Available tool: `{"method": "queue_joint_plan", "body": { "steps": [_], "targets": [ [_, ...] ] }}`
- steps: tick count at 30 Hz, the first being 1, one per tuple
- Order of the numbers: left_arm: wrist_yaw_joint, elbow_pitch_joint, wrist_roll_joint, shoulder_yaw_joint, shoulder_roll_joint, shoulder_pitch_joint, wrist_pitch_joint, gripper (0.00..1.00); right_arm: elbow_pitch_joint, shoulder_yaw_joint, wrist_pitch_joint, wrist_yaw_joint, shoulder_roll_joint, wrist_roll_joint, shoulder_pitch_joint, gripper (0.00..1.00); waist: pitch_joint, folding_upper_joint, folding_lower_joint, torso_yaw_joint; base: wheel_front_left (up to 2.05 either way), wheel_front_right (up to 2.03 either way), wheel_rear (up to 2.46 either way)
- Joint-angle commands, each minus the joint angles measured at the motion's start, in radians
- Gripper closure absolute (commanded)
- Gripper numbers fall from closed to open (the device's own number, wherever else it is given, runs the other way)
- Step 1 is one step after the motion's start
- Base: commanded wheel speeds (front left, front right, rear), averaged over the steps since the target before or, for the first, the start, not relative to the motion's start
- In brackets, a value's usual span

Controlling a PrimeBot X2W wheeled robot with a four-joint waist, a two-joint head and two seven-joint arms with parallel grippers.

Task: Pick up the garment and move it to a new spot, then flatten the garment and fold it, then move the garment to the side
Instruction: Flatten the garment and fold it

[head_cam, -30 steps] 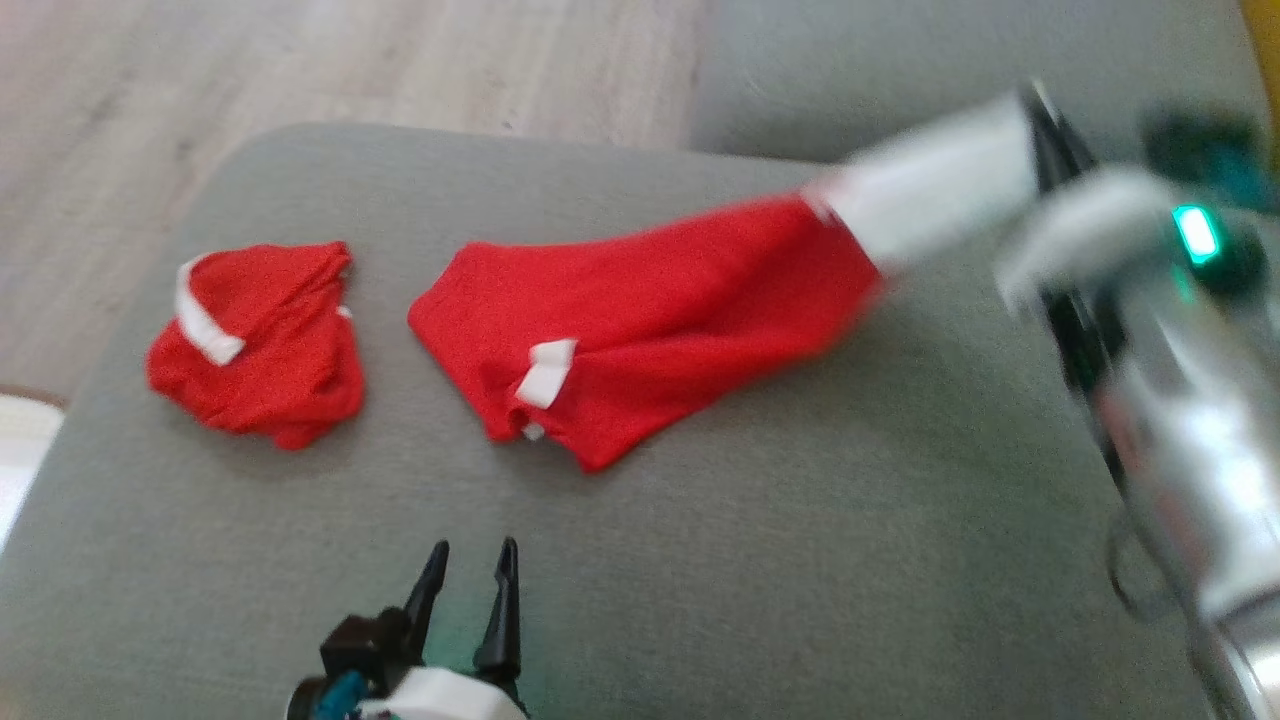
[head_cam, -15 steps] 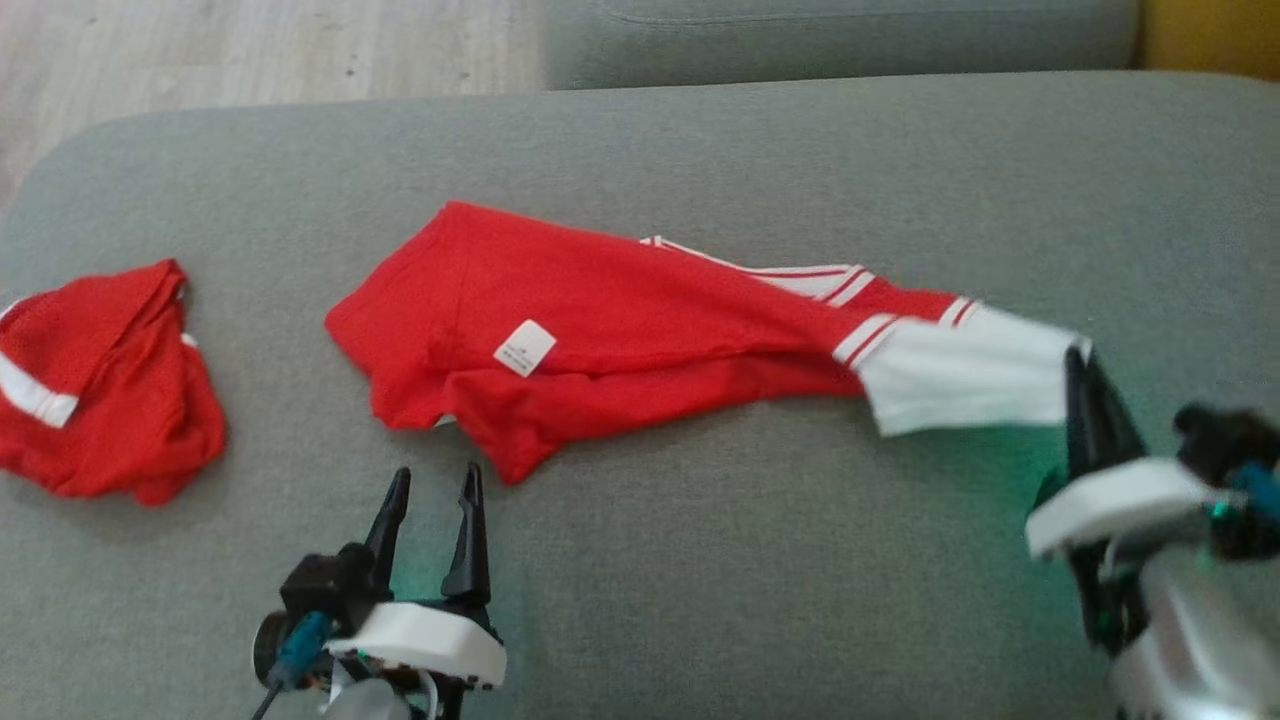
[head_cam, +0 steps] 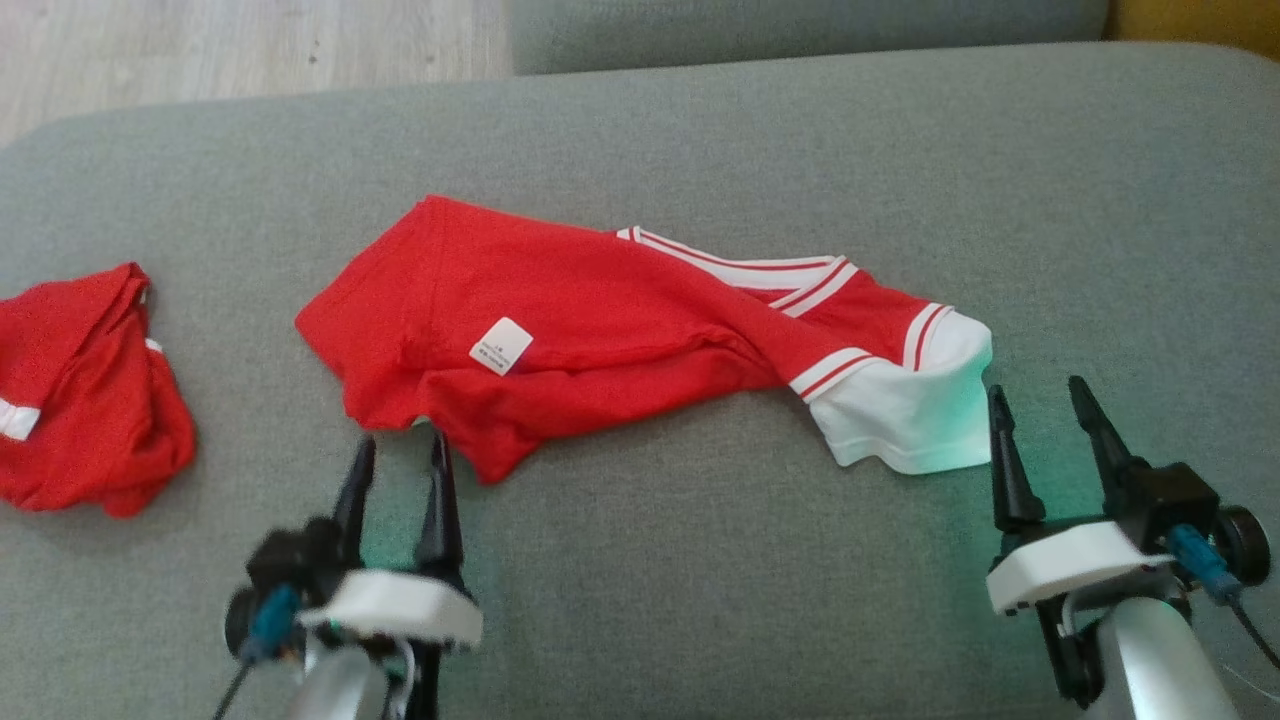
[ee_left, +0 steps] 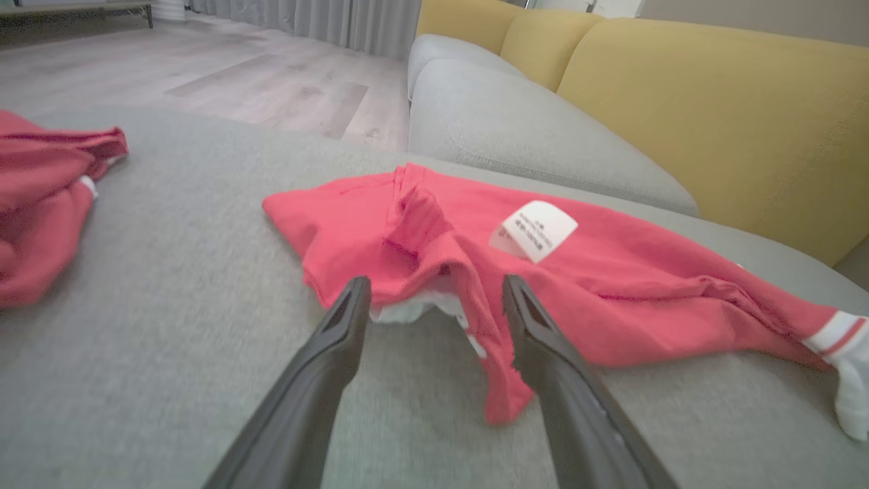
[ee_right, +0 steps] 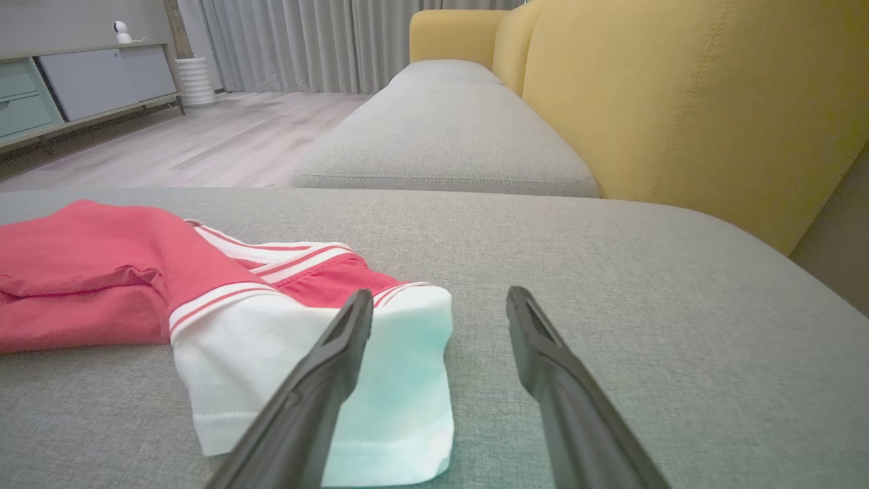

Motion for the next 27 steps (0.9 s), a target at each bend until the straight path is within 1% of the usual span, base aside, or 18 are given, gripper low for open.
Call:
{"method": "queue_joint_plan", "body": {
  "steps": [1, 3, 7, 11, 16, 19, 20, 21, 22, 23, 27],
  "targets": [
    [0.002, -0.030, 0.017, 0.043, 0.004, -0.078, -0.006, 0.00, -0.038, 0.028, -0.007, 0.000, -0.005, -0.001, -0.002, 0.00, 0.012, 0.0000, 0.0000, -0.001, 0.00, 0.00, 0.00],
    [-0.005, -0.015, 0.029, 0.053, 0.004, -0.117, -0.006, 0.00, -0.046, 0.046, -0.007, 0.000, 0.000, 0.001, -0.013, 0.00, 0.026, 0.0000, 0.0000, -0.002, 0.00, 0.00, 0.00],
    [-0.041, 0.083, 0.043, 0.078, 0.004, -0.232, -0.006, 0.00, -0.046, 0.084, -0.007, 0.000, 0.005, 0.006, -0.044, 0.00, 0.058, 0.0000, 0.0000, -0.011, 0.00, 0.00, 0.00],
    [-0.063, 0.215, 0.046, 0.097, 0.008, -0.324, -0.006, 0.00, -0.041, 0.101, -0.007, 0.000, 0.006, 0.017, -0.065, 0.00, 0.082, 0.0000, 0.0000, -0.026, 0.00, 0.00, 0.00],
    [-0.083, 0.383, 0.040, 0.088, 0.018, -0.412, -0.006, 0.00, -0.032, 0.115, -0.007, 0.000, 0.006, 0.041, -0.071, 0.00, 0.095, 0.0000, 0.0000, -0.042, 0.00, 0.00, 0.00],
    [-0.088, 0.409, 0.045, 0.093, 0.024, -0.440, -0.006, 0.00, -0.030, 0.114, -0.007, 0.000, 0.007, 0.048, -0.070, 0.00, 0.100, 0.0000, 0.0000, -0.047, 0.00, 0.00, 0.00],
    [-0.089, 0.412, 0.047, 0.095, 0.024, -0.442, -0.006, 0.04, -0.030, 0.113, -0.007, 0.000, 0.007, 0.049, -0.069, 0.00, 0.100, 0.0000, 0.0000, -0.048, 0.00, 0.00, 0.00],
    [-0.090, 0.411, 0.050, 0.096, 0.023, -0.443, -0.006, 0.47, -0.030, 0.111, -0.007, 0.000, 0.007, 0.050, -0.068, 0.00, 0.100, 0.0000, 0.0000, -0.048, 0.00, 0.00, 0.00],
    [-0.091, 0.408, 0.053, 0.096, 0.023, -0.442, -0.006, 0.96, -0.029, 0.110, -0.007, 0.000, 0.007, 0.050, -0.067, 0.00, 0.099, 0.0000, 0.0000, -0.047, 0.00, 0.00, 0.00],
    [-0.092, 0.402, 0.058, 0.096, 0.022, -0.440, -0.006, 1.00, -0.026, 0.109, -0.007, 0.000, 0.007, 0.051, -0.066, 0.00, 0.098, 0.0000, 0.0000, -0.046, 0.00, 0.00, 0.00],
    [-0.096, 0.354, 0.072, 0.098, 0.017, -0.423, -0.006, 1.00, -0.016, 0.103, -0.007, 0.000, 0.007, 0.065, -0.065, 0.00, 0.079, 0.0000, 0.0000, -0.031, 0.00, 0.00, 0.00]
  ]
}}
